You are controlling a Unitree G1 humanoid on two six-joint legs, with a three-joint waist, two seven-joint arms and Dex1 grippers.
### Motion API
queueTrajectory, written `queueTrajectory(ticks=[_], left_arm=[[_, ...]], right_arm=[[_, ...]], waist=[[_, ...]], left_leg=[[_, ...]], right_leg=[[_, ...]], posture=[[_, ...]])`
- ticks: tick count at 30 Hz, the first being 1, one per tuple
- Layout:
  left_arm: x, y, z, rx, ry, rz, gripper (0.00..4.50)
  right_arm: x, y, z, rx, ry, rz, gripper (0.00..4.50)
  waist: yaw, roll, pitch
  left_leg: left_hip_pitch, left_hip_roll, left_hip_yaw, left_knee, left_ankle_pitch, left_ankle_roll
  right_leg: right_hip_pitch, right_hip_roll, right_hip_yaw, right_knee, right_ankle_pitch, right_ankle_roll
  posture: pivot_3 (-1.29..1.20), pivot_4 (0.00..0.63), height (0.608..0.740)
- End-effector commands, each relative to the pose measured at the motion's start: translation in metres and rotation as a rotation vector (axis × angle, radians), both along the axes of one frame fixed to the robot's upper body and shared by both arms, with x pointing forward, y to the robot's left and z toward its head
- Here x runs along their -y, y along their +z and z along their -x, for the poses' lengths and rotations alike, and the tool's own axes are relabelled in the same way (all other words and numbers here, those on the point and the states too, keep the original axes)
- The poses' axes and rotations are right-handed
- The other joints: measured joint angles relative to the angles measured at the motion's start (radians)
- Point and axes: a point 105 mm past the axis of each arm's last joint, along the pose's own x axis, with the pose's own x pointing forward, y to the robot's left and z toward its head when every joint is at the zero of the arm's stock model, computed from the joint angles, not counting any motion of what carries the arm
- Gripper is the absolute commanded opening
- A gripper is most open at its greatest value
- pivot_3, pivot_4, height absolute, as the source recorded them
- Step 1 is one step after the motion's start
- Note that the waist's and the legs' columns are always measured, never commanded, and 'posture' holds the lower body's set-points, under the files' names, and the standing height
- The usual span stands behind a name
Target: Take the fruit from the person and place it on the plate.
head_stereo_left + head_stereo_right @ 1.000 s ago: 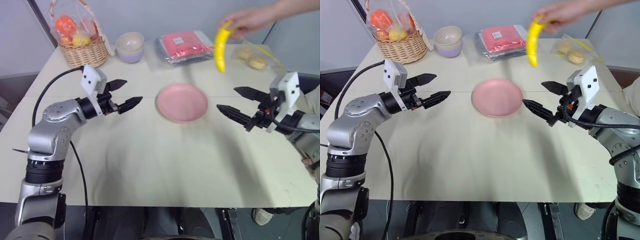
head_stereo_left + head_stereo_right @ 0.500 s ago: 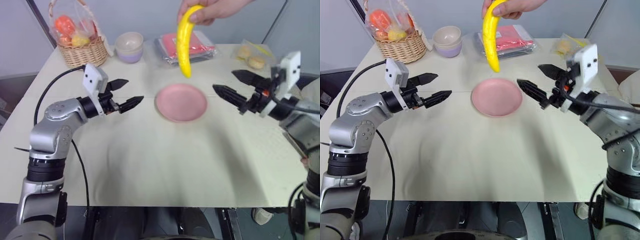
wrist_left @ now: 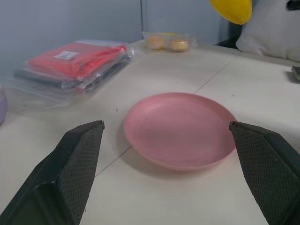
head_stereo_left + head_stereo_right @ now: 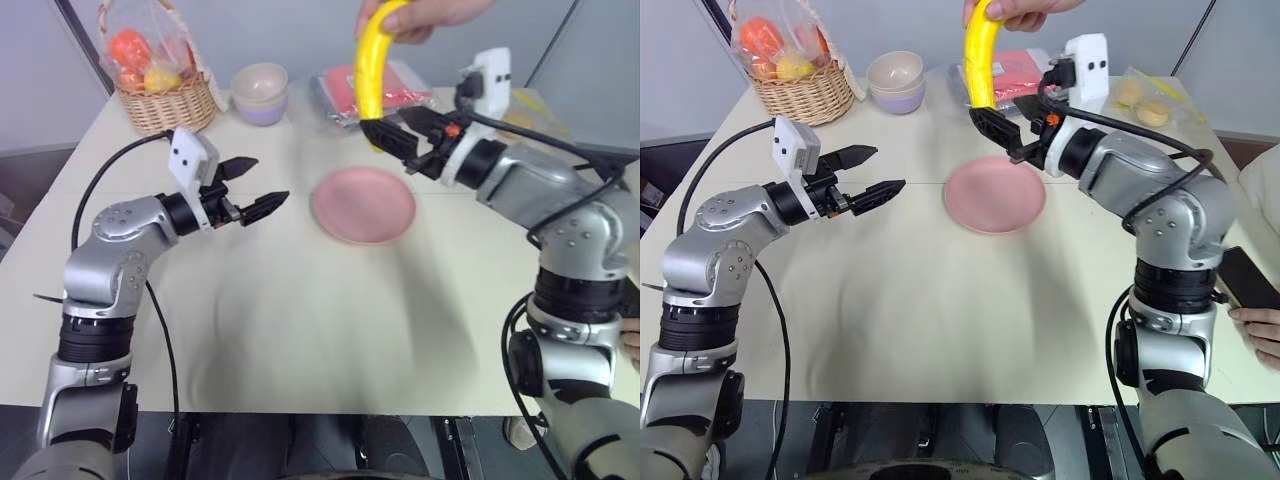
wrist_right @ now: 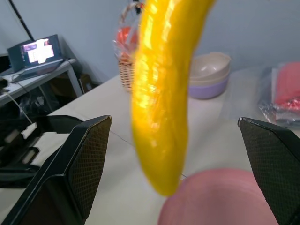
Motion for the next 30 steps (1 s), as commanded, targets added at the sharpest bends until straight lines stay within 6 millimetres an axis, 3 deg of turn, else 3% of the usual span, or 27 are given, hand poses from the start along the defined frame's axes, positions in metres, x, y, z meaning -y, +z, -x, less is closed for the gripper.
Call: queueTrajectory(ticks=[1,8,11,16,17,23,26,30], left_arm=[[-0.002,0.014,0.005,0.071,0.011,-0.004,4.50],[-0.004,0.015,0.007,0.078,0.031,-0.005,4.50],[-0.005,0.015,0.007,0.079,0.036,-0.005,4.50],[-0.003,0.015,0.007,0.083,0.037,-0.004,4.50],[-0.003,0.016,0.006,0.084,0.037,-0.003,4.50],[-0.002,0.017,0.004,0.086,0.035,0.004,4.50],[-0.004,0.018,0.004,0.075,0.044,0.027,4.50],[-0.006,0.017,0.003,0.072,0.050,0.022,4.50]], right_arm=[[-0.006,0.016,-0.007,0.059,-0.004,-0.010,4.41],[-0.011,0.016,-0.024,0.054,-0.026,-0.005,4.41],[-0.012,0.016,-0.026,0.057,-0.027,-0.004,3.55],[-0.015,0.016,-0.026,0.066,-0.015,0.007,1.04],[-0.016,0.017,-0.025,0.068,-0.012,0.009,0.90],[-0.010,0.008,-0.031,0.046,-0.057,0.020,0.90],[-0.004,-0.015,-0.037,-0.016,-0.089,0.028,0.90],[-0.003,-0.059,-0.046,-0.206,-0.134,-0.014,0.90]], waist=[[-0.003,0.000,0.000],[-0.002,0.000,0.000],[-0.002,0.000,0.000],[-0.001,0.000,0.000],[-0.001,0.000,0.000],[-0.003,0.000,0.000],[-0.002,0.000,0.000],[-0.003,0.000,0.000]], left_leg=[[0.000,0.000,0.000,0.000,0.000,0.000],[0.000,0.000,0.000,0.000,0.000,0.000],[-0.001,0.000,0.000,0.000,0.000,0.000],[-0.001,0.000,0.000,0.000,0.000,0.000],[-0.001,0.000,0.000,0.000,0.000,0.000],[-0.001,0.000,0.000,0.000,0.000,0.000],[-0.001,0.000,0.000,0.000,0.000,0.000],[-0.001,0.000,0.000,0.000,0.000,0.000]], right_leg=[[0.000,0.000,0.000,0.000,0.000,0.000],[0.000,0.000,0.000,0.000,0.000,0.000],[-0.001,0.000,0.000,0.000,0.000,0.000],[-0.001,0.000,0.000,0.000,0.000,0.000],[-0.001,0.000,0.000,0.000,0.000,0.000],[-0.002,0.000,0.000,0.000,0.000,0.000],[-0.002,0.000,0.000,0.000,0.000,0.000],[-0.002,0.000,0.000,0.000,0.000,0.000]], posture=[[0.00,0.150,0.740],[0.00,0.150,0.740],[0.00,0.150,0.740],[0.00,0.150,0.740],[0.00,0.150,0.740],[0.00,0.150,0.740],[0.00,0.150,0.740],[0.00,0.150,0.740]])
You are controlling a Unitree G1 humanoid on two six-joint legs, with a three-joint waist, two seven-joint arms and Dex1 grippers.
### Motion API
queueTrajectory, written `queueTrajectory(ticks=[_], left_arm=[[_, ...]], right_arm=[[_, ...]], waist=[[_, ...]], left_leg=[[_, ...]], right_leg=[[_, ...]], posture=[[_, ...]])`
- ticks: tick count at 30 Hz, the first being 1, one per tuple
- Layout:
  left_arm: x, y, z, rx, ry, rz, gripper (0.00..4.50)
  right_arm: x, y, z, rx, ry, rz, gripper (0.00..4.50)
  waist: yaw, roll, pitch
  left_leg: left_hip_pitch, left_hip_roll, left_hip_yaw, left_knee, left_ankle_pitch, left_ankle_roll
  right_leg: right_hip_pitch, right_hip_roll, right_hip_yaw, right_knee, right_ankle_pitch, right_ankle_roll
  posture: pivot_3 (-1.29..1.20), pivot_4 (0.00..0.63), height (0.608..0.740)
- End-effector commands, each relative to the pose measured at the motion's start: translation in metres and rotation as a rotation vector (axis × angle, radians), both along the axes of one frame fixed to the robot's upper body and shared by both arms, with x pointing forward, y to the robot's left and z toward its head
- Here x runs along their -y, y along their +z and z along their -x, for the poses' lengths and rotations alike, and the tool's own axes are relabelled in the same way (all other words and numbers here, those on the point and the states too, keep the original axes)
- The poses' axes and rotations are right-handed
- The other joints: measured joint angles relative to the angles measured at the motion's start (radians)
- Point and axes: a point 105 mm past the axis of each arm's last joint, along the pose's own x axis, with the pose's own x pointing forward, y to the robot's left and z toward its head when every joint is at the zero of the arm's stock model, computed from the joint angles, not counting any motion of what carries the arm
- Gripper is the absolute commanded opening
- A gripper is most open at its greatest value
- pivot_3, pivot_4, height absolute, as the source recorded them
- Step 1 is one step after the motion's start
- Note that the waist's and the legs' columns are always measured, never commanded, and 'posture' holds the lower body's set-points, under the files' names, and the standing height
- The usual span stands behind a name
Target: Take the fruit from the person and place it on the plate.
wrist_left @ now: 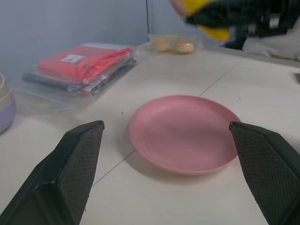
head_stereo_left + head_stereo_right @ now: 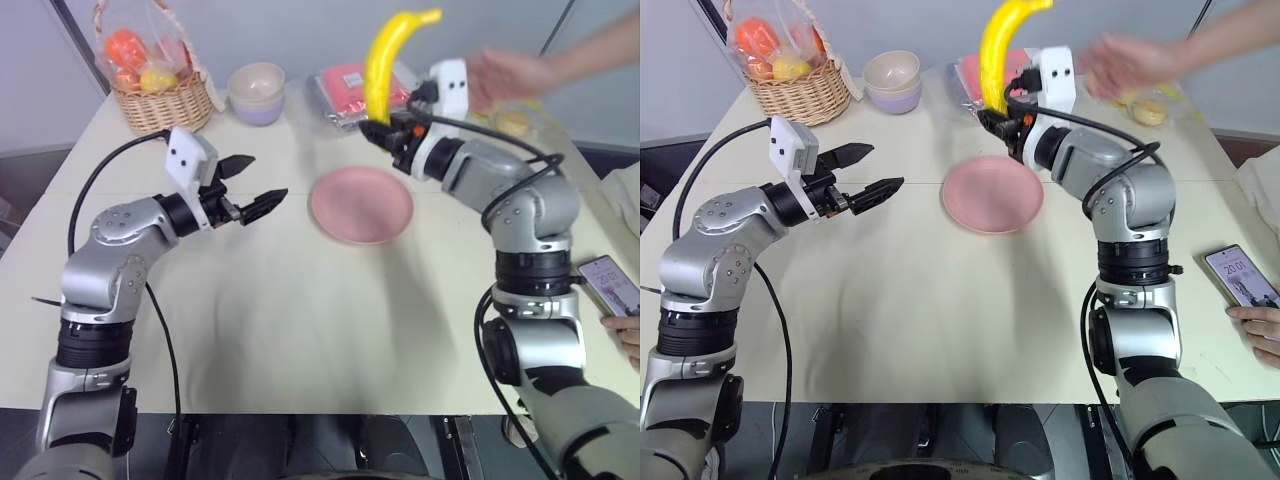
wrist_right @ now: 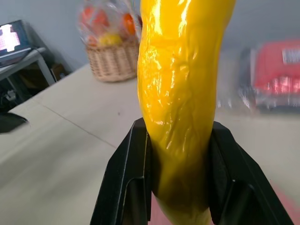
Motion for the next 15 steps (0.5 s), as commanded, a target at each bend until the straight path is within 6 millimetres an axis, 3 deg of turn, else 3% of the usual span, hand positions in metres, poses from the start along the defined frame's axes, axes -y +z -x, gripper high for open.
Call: queueTrajectory(ticks=[1,8,14,15], left_arm=[[-0.004,0.014,0.002,0.054,0.009,0.014,4.50],[-0.007,0.014,0.004,0.054,0.018,0.010,4.50],[-0.007,0.012,0.005,0.048,0.022,0.006,4.50],[-0.007,0.012,0.005,0.047,0.021,0.007,4.50]], right_arm=[[0.002,-0.023,-0.004,-0.105,-0.046,-0.050,0.90],[-0.001,-0.103,0.003,-0.367,-0.139,-0.003,0.90],[0.001,-0.124,0.011,-0.421,-0.166,0.050,0.90],[0.002,-0.123,0.010,-0.418,-0.170,0.049,1.38]], waist=[[0.000,0.000,0.000],[0.000,0.000,0.000],[-0.003,0.000,0.000],[-0.003,0.000,0.000]], left_leg=[[0.000,0.000,0.000,0.000,0.000,0.000],[-0.002,0.000,0.000,0.000,0.001,-0.001],[-0.005,0.000,0.000,0.001,0.001,-0.002],[-0.005,0.000,0.000,0.001,0.001,-0.002]], right_leg=[[0.000,0.000,0.000,0.000,0.000,0.000],[-0.002,0.000,0.000,0.001,0.000,0.000],[-0.006,0.000,0.000,0.002,0.000,0.000],[-0.006,0.000,0.000,0.002,0.000,0.000]], posture=[[0.00,0.150,0.740],[0.00,0.150,0.740],[0.00,0.150,0.740],[0.00,0.150,0.740]])
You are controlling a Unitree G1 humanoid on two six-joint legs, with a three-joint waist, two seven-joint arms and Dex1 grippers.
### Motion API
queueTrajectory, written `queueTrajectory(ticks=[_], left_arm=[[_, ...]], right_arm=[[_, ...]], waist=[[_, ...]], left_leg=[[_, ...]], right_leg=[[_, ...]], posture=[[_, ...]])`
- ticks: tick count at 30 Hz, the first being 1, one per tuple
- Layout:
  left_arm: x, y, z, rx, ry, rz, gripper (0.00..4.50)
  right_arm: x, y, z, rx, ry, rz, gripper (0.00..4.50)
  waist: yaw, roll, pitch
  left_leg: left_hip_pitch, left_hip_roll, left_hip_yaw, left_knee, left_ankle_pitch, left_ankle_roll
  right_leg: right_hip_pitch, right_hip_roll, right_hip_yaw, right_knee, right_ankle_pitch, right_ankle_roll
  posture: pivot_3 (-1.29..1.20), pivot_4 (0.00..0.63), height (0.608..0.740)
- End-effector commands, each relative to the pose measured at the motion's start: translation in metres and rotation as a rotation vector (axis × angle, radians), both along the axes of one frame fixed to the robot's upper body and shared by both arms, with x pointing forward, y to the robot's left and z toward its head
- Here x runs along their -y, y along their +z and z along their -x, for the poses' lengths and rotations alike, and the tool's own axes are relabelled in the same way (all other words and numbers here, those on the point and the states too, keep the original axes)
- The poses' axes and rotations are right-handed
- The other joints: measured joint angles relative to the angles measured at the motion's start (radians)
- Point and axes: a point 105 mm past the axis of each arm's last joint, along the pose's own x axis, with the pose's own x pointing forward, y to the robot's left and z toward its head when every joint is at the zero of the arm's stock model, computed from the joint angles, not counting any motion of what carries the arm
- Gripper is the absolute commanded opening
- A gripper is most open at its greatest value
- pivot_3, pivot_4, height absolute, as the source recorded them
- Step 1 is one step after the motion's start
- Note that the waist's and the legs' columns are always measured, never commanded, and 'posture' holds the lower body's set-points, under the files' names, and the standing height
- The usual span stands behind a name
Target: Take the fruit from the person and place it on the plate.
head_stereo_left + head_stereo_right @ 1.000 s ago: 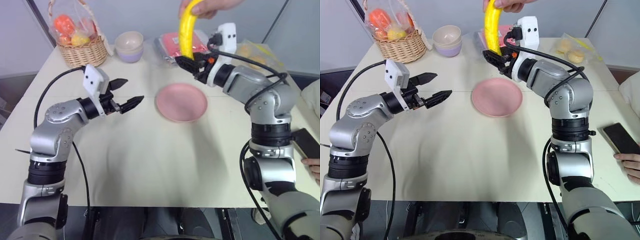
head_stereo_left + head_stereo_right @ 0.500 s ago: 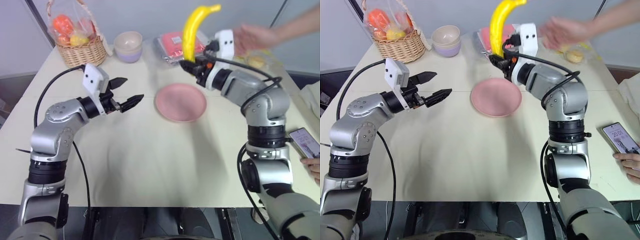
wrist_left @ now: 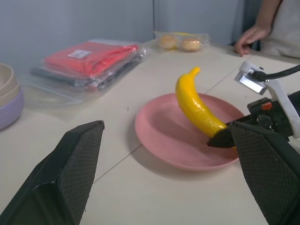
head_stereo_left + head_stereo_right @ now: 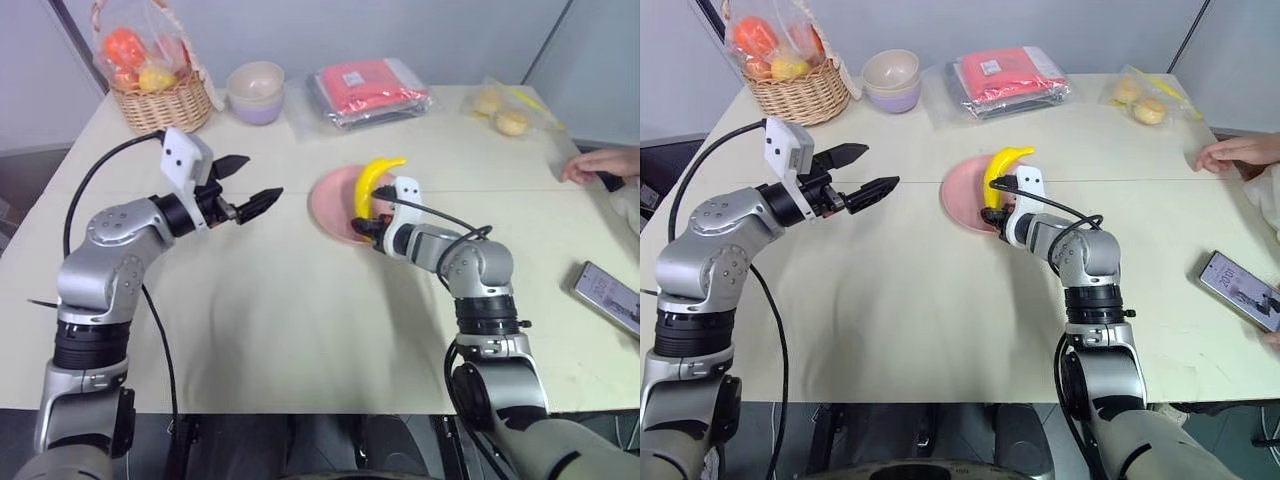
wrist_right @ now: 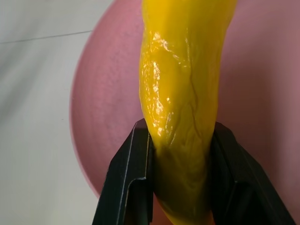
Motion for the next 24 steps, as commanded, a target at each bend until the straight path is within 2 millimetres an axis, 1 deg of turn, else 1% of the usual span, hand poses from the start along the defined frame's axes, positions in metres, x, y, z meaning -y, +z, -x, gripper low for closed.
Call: queueTrajectory(ticks=[1,2,4,6,7,11,13,16,19,21,24], left_arm=[[-0.002,0.012,0.005,0.052,-0.001,0.005,4.50],[-0.002,0.012,0.005,0.052,-0.002,0.005,4.50],[-0.001,0.011,0.005,0.051,-0.002,0.005,4.50],[0.000,0.011,0.005,0.050,-0.005,0.007,4.50],[0.000,0.011,0.005,0.050,-0.006,0.007,4.50],[0.001,0.011,0.005,0.050,-0.010,0.008,4.50],[0.001,0.010,0.006,0.048,-0.012,0.006,4.50],[0.000,0.009,0.008,0.040,-0.018,-0.001,4.50],[-0.001,0.006,0.014,0.027,-0.040,-0.030,4.50],[-0.001,0.006,0.018,0.023,-0.053,-0.039,4.50],[0.000,0.007,0.024,0.012,-0.077,-0.050,4.50]], right_arm=[[0.002,0.000,0.002,0.013,-0.007,0.026,1.91],[0.002,0.003,0.001,0.018,-0.011,0.023,2.24],[0.004,0.007,0.000,0.030,-0.017,0.024,3.25],[0.005,0.015,-0.002,0.060,-0.013,0.032,4.25],[0.006,0.022,-0.002,0.080,-0.005,0.034,4.39],[0.012,0.056,-0.001,0.197,0.023,0.060,4.39],[0.022,0.082,0.004,0.286,0.041,0.087,4.39],[0.040,0.119,0.023,0.431,0.096,0.151,4.39],[0.062,0.147,0.049,0.554,0.145,0.226,4.39],[0.073,0.155,0.064,0.600,0.164,0.285,4.39],[0.083,0.158,0.087,0.628,0.220,0.323,4.39]], waist=[[-0.001,0.000,0.000],[-0.002,0.000,0.000],[-0.002,0.000,0.000],[0.000,0.000,0.000],[0.001,0.000,0.000],[0.003,0.000,0.000],[0.002,0.000,0.000],[0.004,0.000,0.000],[0.005,0.000,0.000],[0.007,0.000,0.000],[0.008,0.000,0.000]], left_leg=[[0.000,0.000,0.000,0.000,0.000,0.000],[0.000,0.000,0.000,0.000,0.000,0.000],[0.000,0.000,0.000,0.000,0.000,0.000],[0.000,0.000,0.000,0.000,0.000,0.000],[0.000,0.000,0.000,0.000,0.000,0.000],[-0.001,0.000,0.000,0.001,0.000,0.000],[-0.004,0.000,0.000,0.001,0.000,0.000],[-0.006,0.000,0.000,0.001,0.000,0.000],[-0.007,0.000,0.000,0.001,0.000,0.000],[-0.007,0.000,-0.001,0.001,-0.001,0.001],[-0.006,0.000,-0.001,0.002,-0.003,0.005]], right_leg=[[0.000,0.000,0.000,0.000,0.000,0.000],[0.000,0.000,0.000,0.000,0.000,0.000],[0.000,0.000,0.000,0.000,0.000,0.000],[0.000,0.000,0.000,0.000,0.000,0.000],[0.001,0.000,0.000,0.000,0.000,0.000],[-0.001,0.000,0.000,0.000,0.000,0.000],[-0.003,0.000,0.000,0.000,0.000,0.000],[-0.005,0.000,0.000,0.000,0.000,0.000],[-0.005,0.000,-0.001,-0.001,0.000,0.000],[-0.004,0.000,-0.001,-0.002,0.000,0.000],[-0.003,0.000,-0.001,-0.001,0.000,0.000]], posture=[[0.00,0.150,0.740],[0.00,0.150,0.740],[0.00,0.150,0.740],[0.00,0.150,0.740],[0.00,0.150,0.740],[0.00,0.150,0.740],[0.00,0.150,0.740],[0.00,0.150,0.740],[0.00,0.150,0.740],[0.00,0.150,0.740],[0.00,0.150,0.740]])
